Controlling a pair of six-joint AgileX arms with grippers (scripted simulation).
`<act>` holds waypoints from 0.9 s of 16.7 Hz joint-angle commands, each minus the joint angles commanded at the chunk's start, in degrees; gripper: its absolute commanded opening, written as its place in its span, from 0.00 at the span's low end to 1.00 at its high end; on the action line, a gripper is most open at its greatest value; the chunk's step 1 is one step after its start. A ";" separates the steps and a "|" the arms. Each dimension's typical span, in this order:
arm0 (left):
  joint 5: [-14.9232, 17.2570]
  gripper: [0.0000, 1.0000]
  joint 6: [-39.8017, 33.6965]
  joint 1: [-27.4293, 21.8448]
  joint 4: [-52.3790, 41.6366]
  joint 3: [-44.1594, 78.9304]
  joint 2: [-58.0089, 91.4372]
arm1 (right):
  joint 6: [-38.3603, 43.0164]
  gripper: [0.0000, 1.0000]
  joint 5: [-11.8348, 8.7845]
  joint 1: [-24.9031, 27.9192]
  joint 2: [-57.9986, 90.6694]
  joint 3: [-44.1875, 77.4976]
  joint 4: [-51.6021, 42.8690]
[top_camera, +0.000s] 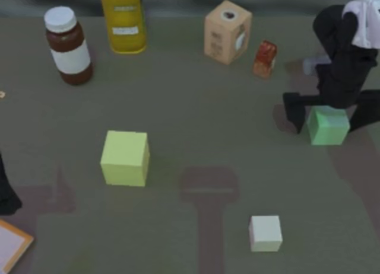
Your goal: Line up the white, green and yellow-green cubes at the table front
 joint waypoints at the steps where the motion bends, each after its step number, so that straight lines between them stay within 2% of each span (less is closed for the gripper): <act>1: 0.00 1.00 0.00 0.00 0.00 0.00 0.00 | 0.03 1.00 0.00 0.03 0.42 -0.72 0.92; 5: 0.00 1.00 0.00 0.00 0.00 0.00 0.00 | 0.04 1.00 0.01 0.04 0.59 -0.96 1.24; 15: 0.00 1.00 0.00 0.00 0.00 0.00 0.00 | 0.04 0.25 0.01 0.04 0.59 -0.96 1.24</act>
